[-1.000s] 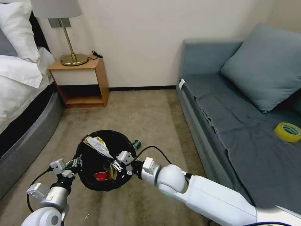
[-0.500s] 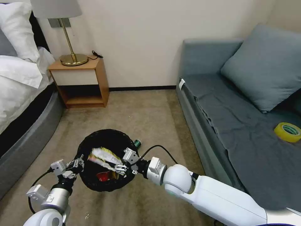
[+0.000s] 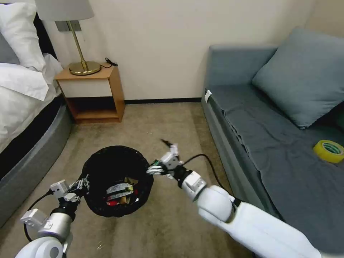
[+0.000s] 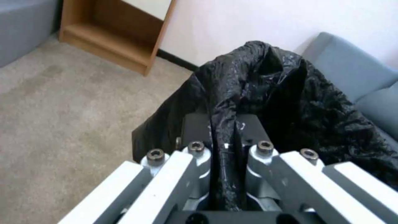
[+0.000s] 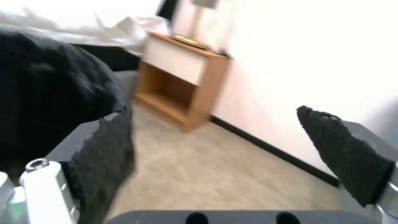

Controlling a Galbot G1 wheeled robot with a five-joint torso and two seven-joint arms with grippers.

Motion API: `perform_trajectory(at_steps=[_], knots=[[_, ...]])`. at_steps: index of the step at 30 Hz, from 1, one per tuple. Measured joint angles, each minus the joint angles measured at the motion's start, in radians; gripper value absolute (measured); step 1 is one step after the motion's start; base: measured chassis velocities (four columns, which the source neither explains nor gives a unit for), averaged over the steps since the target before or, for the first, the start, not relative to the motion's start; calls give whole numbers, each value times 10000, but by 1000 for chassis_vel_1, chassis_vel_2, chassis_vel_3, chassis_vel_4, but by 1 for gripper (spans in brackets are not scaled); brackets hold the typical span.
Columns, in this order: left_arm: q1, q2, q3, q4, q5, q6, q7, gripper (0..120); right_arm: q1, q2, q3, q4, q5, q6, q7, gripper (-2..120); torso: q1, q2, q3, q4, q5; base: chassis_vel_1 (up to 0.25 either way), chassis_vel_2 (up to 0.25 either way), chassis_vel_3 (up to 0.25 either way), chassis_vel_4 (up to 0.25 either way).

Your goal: Pick up the trash bin, then pick up the garbage on the floor and place it into the trash bin.

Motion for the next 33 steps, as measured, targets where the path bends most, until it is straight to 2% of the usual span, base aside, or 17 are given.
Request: perform_trajectory(at_steps=[2, 6, 7, 11, 12, 17, 22, 33], knots=[[68, 35, -143, -127, -11, 5, -19, 6, -576, -28, 308, 383, -334, -95, 631, 100, 0, 0, 0, 2, -2, 0, 0, 0, 0], [44, 101, -256, -216, 14, 4, -220, 6, -1456, 173, 985, 783, -616, -242, 1207, 100, 0, 0, 0, 6, -2, 0, 0, 0, 0], [44, 101, -256, -216, 14, 4, -220, 6, -1456, 173, 985, 783, -616, -242, 1207, 100, 0, 0, 0, 6, -2, 0, 0, 0, 0], [-134, 176, -295, -220, 100, 51, -452, 6, -3229, 396, 2259, 1313, -1130, -269, 1084, 100, 0, 0, -1, 4, -2, 0, 0, 0, 0], [-134, 176, -295, -220, 100, 51, -452, 6, -3229, 396, 2259, 1313, -1130, -269, 1084, 100, 0, 0, -1, 4, -2, 0, 0, 0, 0], [-295, 196, -295, -220, 202, 86, -561, 6, -5391, 716, 3861, 1823, -1829, 38, 310, 100, 0, 0, -1, 1, -2, 0, 0, 0, 0], [-322, 141, -293, -267, 237, 119, -661, 6, -5925, 863, 4219, 1967, -2049, 238, 91, 100, 0, 1, 0, 3, -3, 0, 0, 0, 0], [-473, 123, -466, -248, 89, 194, -831, 6, -6366, 1041, 4284, 2078, -2267, 109, -54, 100, -1, 0, 0, 4, -2, 0, 0, 0, 0]])
